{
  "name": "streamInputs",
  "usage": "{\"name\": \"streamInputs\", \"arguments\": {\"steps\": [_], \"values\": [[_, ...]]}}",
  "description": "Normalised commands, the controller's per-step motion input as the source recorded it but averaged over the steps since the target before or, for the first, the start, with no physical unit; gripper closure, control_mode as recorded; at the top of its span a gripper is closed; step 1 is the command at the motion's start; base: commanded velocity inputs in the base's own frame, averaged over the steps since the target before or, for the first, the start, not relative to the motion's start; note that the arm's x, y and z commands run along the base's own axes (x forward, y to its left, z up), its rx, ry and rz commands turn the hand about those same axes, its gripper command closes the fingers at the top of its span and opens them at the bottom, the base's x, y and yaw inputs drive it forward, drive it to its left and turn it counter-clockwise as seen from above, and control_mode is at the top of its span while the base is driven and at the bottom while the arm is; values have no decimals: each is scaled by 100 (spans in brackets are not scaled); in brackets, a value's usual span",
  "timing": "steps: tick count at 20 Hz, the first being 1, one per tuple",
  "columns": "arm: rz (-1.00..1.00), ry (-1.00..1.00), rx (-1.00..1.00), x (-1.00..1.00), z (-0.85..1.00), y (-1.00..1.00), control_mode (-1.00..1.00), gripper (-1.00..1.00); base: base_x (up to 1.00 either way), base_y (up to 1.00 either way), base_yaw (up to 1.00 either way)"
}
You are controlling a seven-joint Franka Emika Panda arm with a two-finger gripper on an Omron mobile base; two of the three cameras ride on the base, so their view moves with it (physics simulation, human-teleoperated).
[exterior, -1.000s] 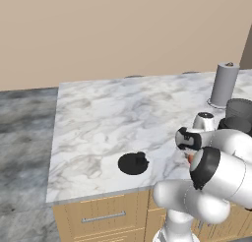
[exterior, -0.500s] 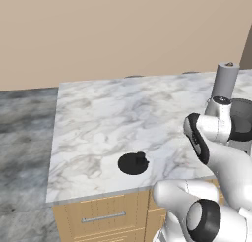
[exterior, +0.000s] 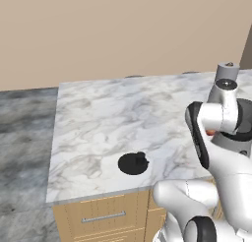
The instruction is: Open the blender lid, put the peach in the blender, close the lid, and start the blender.
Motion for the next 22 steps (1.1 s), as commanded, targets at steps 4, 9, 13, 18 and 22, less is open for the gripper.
{"name": "streamInputs", "arguments": {"steps": [4, 9, 13, 18, 22], "values": [[-11, 0, -3, 0, 97, -34, -100, 100, 0, 0, 0], [-11, 0, 0, 0, 80, -53, -100, 100, 0, 0, 0], [-5, 0, 1, 0, 46, -75, -100, 100, 0, 0, 0], [-2, 0, 11, 0, 4, -89, -100, 100, 0, 0, 0], [0, 0, 13, 9, -7, -75, -100, 100, 0, 0, 0]]}}
